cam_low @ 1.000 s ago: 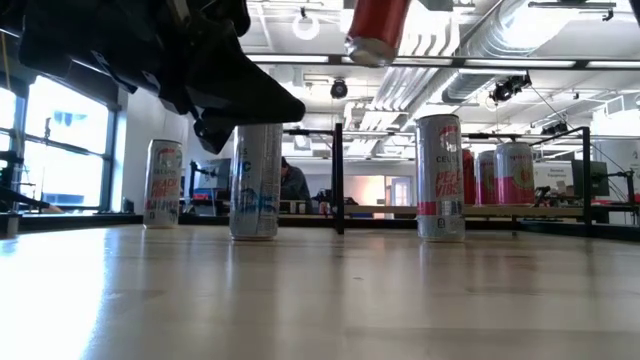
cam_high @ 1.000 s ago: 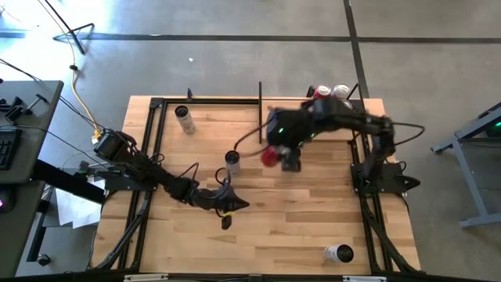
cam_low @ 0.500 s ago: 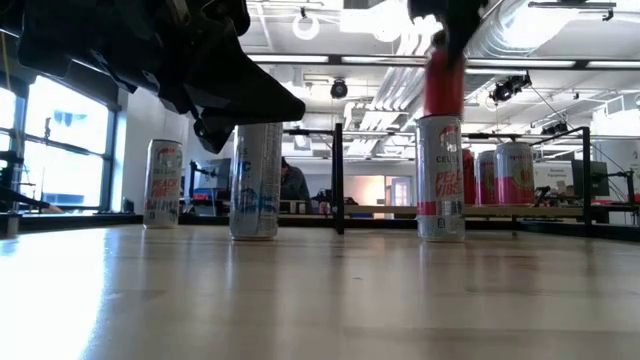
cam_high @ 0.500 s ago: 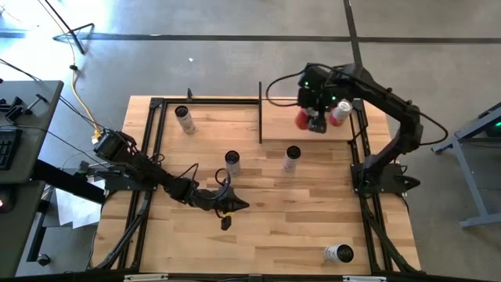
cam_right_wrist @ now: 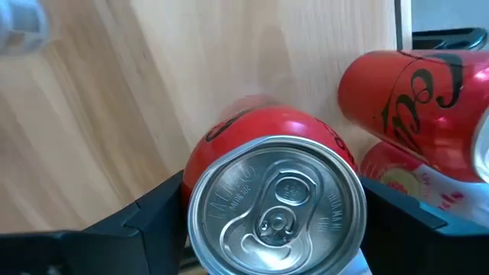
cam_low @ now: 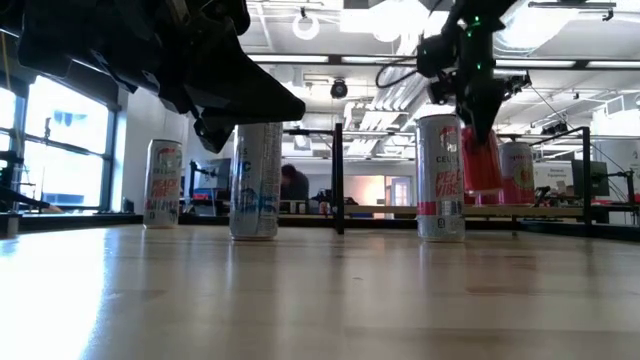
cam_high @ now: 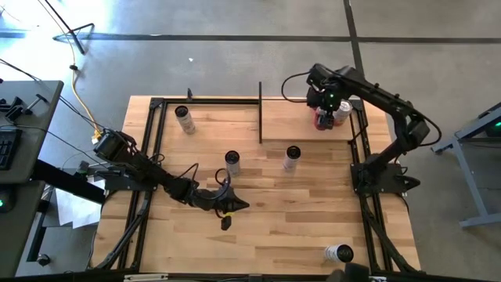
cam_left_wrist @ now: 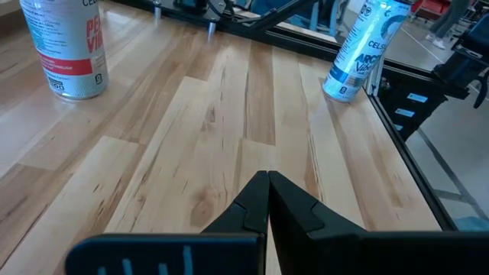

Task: Place canned beverage on shelf
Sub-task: Put the red soda can on the shelf aligned with the other red soda can

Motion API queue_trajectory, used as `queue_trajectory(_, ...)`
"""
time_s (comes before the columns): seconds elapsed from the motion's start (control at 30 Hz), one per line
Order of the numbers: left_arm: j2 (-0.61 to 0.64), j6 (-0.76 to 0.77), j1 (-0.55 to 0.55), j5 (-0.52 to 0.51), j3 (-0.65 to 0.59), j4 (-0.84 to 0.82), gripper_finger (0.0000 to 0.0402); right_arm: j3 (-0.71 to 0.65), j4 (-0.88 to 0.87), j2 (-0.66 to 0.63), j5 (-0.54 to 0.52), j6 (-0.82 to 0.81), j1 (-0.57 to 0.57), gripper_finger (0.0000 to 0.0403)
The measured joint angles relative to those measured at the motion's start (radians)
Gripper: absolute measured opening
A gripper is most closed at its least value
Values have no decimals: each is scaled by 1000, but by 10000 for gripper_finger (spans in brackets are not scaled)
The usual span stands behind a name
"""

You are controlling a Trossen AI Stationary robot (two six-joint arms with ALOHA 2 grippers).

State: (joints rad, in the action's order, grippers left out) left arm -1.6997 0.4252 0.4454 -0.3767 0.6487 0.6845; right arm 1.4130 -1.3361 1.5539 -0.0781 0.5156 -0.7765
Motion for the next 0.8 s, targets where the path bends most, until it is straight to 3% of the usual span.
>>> queue_trajectory(0.43, 0, 16, -13, 10, 0, 2, 0, -75, 108, 0, -1, 36, -41, 288)
queue_trajectory(0.8, 0, 18, -13, 18, 0, 2, 0, -75, 120, 0, -68, -11, -44, 349)
